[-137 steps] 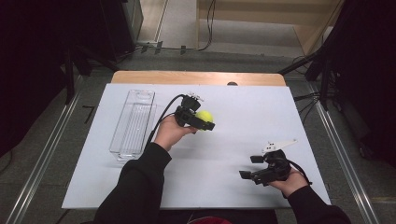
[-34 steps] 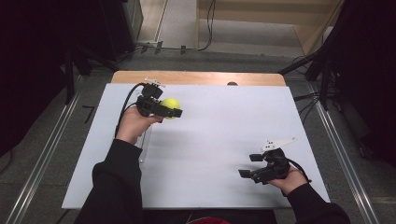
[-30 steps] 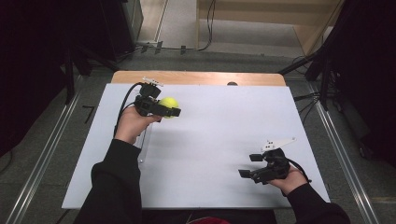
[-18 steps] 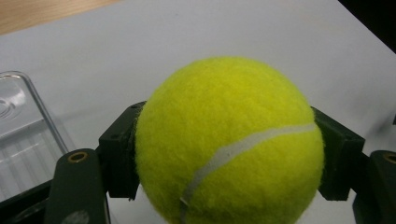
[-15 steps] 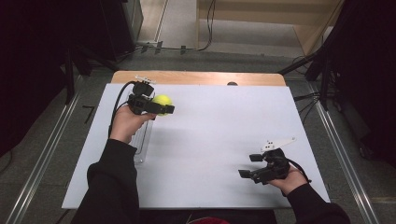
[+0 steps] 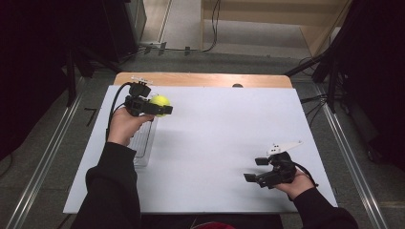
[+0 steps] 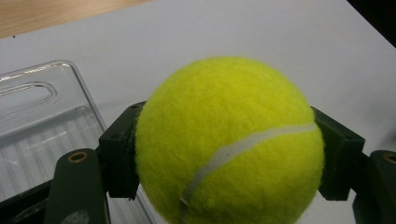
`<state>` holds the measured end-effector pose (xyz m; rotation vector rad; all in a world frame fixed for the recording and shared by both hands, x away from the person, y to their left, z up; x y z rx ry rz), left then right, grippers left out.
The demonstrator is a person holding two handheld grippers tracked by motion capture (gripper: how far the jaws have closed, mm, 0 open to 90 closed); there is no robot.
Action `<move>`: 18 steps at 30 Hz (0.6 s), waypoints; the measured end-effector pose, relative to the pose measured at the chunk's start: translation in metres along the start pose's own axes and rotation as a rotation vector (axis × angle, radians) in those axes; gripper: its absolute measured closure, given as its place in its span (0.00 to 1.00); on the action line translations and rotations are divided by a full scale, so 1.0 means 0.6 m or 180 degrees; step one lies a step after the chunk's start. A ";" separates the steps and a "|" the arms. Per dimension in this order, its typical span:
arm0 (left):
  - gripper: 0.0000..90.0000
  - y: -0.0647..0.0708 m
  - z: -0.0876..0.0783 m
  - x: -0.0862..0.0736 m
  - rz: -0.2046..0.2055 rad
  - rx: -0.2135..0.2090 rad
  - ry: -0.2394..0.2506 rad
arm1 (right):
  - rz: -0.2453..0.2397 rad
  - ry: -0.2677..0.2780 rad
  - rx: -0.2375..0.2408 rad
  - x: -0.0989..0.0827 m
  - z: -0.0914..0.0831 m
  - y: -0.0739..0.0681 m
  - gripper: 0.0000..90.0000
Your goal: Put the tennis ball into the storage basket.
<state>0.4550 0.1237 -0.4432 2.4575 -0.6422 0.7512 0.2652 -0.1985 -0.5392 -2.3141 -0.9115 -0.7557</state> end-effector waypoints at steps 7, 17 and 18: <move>0.29 -0.017 -0.008 -0.002 -0.0061 0.0108 0.0037 | -0.0002 0.0002 -0.0002 0.000 0.000 0.000 0.14; 0.29 -0.037 -0.016 -0.005 -0.0123 0.0230 0.0061 | 0.0010 0.0004 -0.0007 0.000 -0.001 0.000 0.14; 0.29 -0.042 -0.017 -0.006 -0.0123 0.0270 0.0052 | 0.0007 0.0005 -0.0007 0.000 -0.001 0.000 0.14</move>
Point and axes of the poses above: each handheld gripper's, and its own axes: z roughly forward along the jaws, x roughly out of its top, y roughly to its right, the point moved 8 cm from there along z, roughly forward along the jaws, and after that the axes turned 6 degrees about -z, right-handed, at the moved point
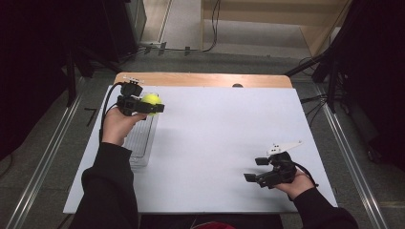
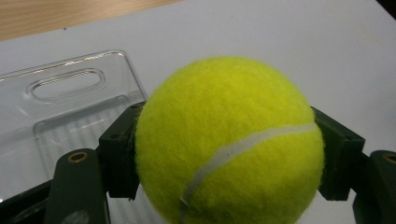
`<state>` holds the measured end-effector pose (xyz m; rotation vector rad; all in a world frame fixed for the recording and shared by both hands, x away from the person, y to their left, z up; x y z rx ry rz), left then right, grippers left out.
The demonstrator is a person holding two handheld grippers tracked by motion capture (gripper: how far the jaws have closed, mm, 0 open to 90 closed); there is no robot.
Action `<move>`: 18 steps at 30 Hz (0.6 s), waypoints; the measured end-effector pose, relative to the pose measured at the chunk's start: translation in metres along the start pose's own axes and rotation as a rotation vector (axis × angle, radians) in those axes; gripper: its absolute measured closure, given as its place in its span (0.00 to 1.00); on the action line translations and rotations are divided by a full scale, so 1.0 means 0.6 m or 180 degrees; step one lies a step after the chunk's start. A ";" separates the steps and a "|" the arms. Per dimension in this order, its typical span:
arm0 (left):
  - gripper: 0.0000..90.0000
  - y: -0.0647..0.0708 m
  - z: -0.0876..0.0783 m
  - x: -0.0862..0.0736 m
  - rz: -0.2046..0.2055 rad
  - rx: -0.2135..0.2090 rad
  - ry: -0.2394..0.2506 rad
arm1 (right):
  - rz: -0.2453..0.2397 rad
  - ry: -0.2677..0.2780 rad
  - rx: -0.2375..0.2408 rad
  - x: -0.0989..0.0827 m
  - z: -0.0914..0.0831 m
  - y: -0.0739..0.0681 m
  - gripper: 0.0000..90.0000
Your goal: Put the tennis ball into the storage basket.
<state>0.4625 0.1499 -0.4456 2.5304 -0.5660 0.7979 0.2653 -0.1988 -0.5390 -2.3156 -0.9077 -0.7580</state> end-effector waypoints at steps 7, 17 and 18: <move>0.29 -0.013 -0.010 0.000 -0.0087 -0.0004 0.0061 | -0.0001 -0.0002 0.0002 0.000 0.000 0.000 0.14; 0.29 -0.029 -0.018 -0.001 -0.0164 0.0039 0.0117 | -0.0011 -0.0005 0.0002 0.000 0.000 0.000 0.14; 0.29 -0.031 -0.018 -0.001 -0.0163 0.0063 0.0117 | -0.0013 -0.0006 0.0002 0.000 0.000 0.000 0.14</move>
Point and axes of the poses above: each handheld gripper's, and its own axes: z roughly forward along the jaws, x roughly out of its top, y roughly to its right, the point moved 8 cm from there along z, roughly forward along the jaws, and after that the axes turned 6 degrees about -z, right-handed, at the moved point
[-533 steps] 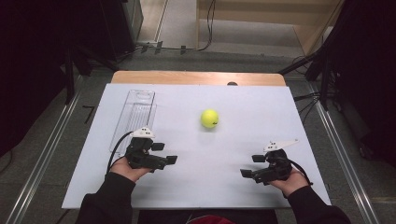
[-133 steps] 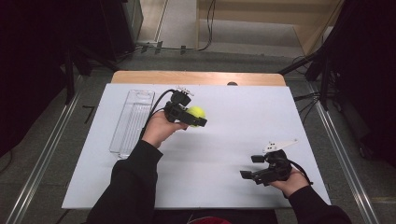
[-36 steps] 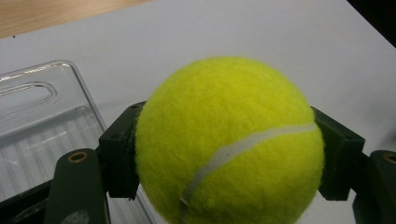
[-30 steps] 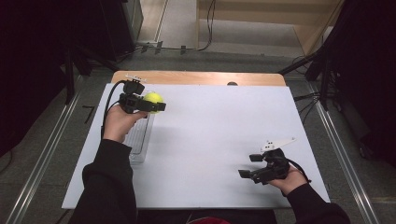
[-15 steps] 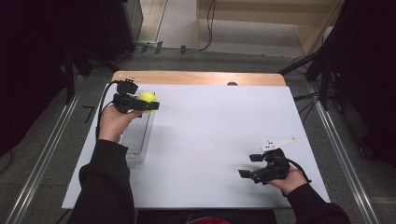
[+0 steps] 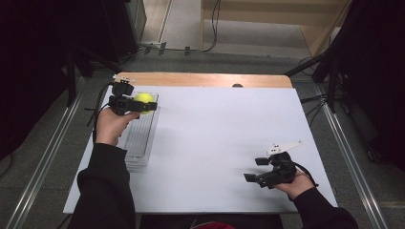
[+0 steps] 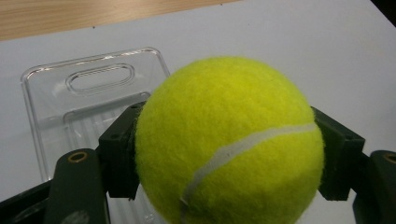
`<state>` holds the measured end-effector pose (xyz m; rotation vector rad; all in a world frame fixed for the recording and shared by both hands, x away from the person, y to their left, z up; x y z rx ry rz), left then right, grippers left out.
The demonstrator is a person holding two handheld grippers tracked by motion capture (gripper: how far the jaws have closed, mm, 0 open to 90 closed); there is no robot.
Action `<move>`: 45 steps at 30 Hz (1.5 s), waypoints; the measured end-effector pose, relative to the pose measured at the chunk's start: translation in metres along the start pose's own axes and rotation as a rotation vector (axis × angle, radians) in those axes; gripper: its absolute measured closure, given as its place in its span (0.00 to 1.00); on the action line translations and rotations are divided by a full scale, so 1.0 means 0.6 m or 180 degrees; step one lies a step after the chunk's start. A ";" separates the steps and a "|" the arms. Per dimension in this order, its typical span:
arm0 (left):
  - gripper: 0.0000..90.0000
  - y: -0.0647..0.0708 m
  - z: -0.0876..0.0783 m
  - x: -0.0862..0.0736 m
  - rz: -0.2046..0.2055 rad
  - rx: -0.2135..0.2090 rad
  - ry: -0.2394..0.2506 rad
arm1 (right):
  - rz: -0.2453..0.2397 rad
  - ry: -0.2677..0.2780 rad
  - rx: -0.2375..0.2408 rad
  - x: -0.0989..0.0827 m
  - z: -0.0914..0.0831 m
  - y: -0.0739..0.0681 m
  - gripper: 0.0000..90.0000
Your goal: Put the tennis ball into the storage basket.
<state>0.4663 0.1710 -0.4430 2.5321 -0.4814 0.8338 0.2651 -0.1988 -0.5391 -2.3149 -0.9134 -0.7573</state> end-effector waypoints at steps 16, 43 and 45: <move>0.29 -0.032 -0.010 -0.004 -0.0164 0.0147 0.0052 | -0.0006 -0.0004 0.0001 0.000 0.000 0.000 0.14; 0.29 -0.043 0.020 -0.019 -0.0238 0.0193 -0.0053 | -0.0008 -0.0001 0.0004 0.000 0.000 0.000 0.14; 0.29 -0.043 0.021 -0.020 -0.0235 0.0195 -0.0066 | -0.0008 -0.0001 0.0000 0.000 0.000 0.000 0.14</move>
Point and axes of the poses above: each handheld gripper's, and its own axes: z roughly forward along the jaws, x roughly out of its top, y roughly to its right, the point moved 8 cm from there along z, roughly forward along the jaws, and after that the axes turned 6 degrees about -z, right-handed, at the moved point
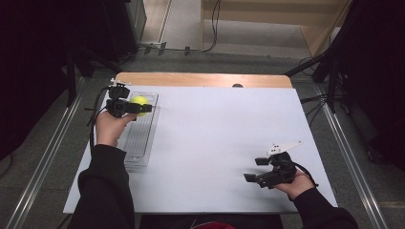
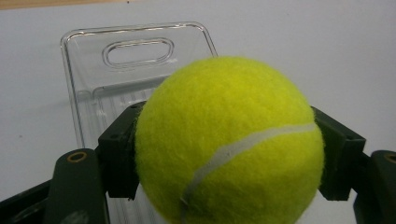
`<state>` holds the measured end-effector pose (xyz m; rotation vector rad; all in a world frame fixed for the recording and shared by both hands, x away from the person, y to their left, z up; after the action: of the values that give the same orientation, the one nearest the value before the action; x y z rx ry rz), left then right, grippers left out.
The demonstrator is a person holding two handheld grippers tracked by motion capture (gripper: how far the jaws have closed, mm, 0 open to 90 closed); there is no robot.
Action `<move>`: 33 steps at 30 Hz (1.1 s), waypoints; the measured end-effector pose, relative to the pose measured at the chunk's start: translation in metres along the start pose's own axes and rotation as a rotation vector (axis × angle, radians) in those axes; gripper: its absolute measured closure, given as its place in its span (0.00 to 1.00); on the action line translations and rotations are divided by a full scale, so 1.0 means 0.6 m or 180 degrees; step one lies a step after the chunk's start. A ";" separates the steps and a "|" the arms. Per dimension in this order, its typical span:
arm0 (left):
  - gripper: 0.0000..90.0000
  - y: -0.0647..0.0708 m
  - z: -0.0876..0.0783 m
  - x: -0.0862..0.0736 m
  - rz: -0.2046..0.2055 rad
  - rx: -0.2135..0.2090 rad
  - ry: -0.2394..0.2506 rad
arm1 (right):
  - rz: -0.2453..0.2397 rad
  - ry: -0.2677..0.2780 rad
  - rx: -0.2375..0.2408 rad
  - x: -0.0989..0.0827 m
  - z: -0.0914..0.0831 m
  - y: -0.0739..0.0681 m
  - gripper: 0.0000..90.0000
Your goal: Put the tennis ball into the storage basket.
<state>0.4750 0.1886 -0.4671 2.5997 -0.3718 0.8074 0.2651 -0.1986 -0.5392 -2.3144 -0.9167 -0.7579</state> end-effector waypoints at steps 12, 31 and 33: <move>0.29 -0.009 0.014 -0.009 -0.0074 0.0026 -0.0084 | -0.0001 0.0001 0.0009 0.000 0.000 -0.001 0.14; 0.23 -0.006 0.003 -0.002 -0.0127 -0.0016 -0.0018 | -0.0005 -0.0001 0.0008 0.000 0.000 -0.001 0.14; 0.23 -0.006 0.002 -0.001 -0.0130 -0.0008 -0.0017 | -0.0004 -0.0001 0.0012 0.000 0.000 -0.001 0.14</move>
<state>0.4763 0.1913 -0.4691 2.5987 -0.3198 0.7859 0.2648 -0.1982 -0.5392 -2.3110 -0.9190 -0.7559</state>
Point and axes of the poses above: each handheld gripper's, and its own axes: z roughly forward along the jaws, x roughly out of its top, y roughly to its right, the point moved 8 cm from there along z, roughly forward along the jaws, and after that the axes turned 6 degrees about -z, right-handed, at the moved point
